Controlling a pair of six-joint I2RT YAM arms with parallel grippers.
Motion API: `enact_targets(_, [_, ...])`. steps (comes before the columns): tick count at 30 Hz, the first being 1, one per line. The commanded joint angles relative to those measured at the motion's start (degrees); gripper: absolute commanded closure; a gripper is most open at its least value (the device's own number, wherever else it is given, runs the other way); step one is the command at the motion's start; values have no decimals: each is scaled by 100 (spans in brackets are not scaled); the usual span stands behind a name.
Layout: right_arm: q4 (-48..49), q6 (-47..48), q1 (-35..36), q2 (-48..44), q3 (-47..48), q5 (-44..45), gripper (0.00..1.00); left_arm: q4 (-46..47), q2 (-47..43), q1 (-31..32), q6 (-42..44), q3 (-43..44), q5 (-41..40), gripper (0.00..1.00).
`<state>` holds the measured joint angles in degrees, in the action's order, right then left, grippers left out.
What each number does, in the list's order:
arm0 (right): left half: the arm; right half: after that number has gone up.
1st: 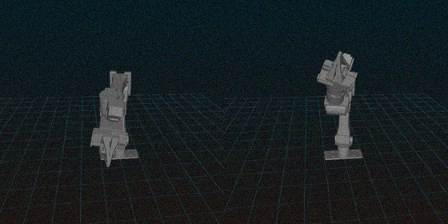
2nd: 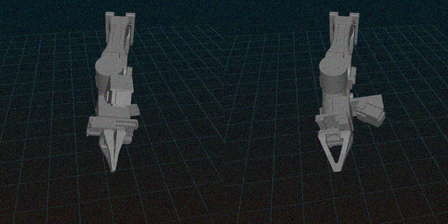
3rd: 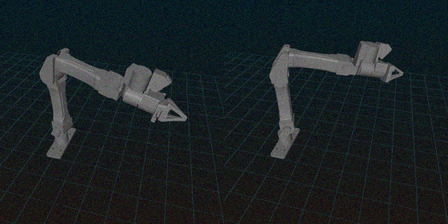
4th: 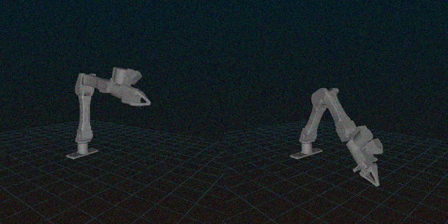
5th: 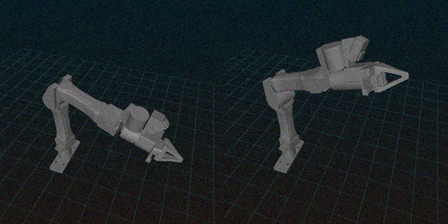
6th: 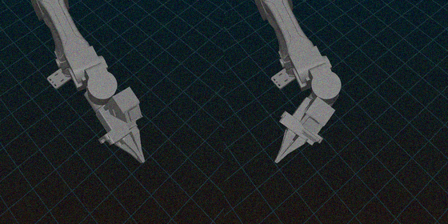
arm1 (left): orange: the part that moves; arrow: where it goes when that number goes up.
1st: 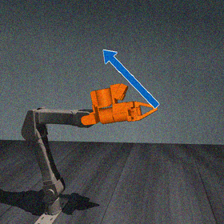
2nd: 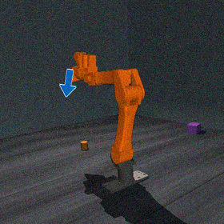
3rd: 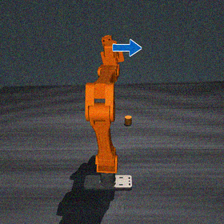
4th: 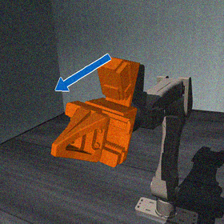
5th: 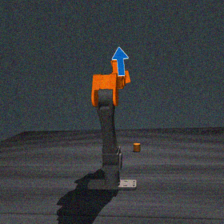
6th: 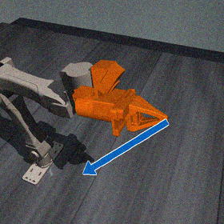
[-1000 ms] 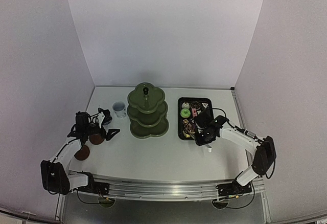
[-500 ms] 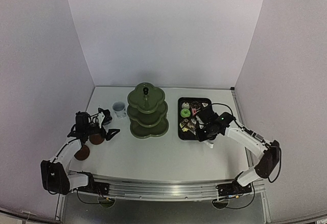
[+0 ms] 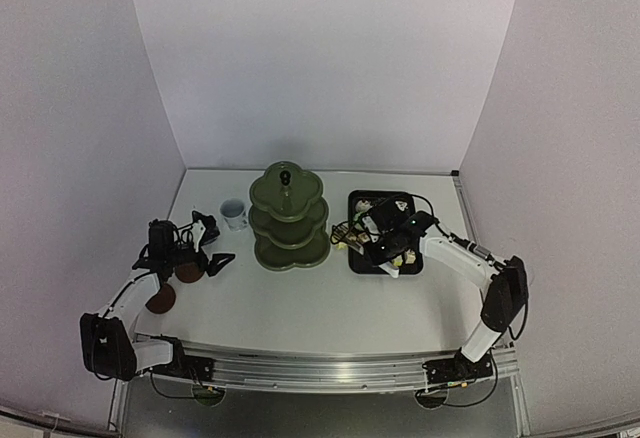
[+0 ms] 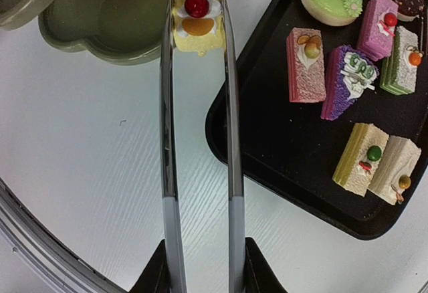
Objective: Serve the afternoon tea
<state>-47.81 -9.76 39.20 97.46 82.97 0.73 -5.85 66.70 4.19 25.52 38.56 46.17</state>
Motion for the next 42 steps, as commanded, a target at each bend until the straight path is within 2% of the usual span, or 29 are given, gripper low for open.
enact_targets(1, [899, -13, 24, 11, 36, -321, 87, 228, -90, 10, -9, -62, -28, 0])
enact_targets(5, [1341, -221, 59, 155, -34, -512, 87, 320, -46, 11, -56, -70, -11, 0])
enact_targets(21, [1608, -307, 313, 826, 247, -429, 87, 398, -4, 16, 51, -129, -33, 0])
enact_targets(42, [1853, -420, 559, 1700, 961, 447, 84, 390, 32, 14, 93, -103, 3, 0])
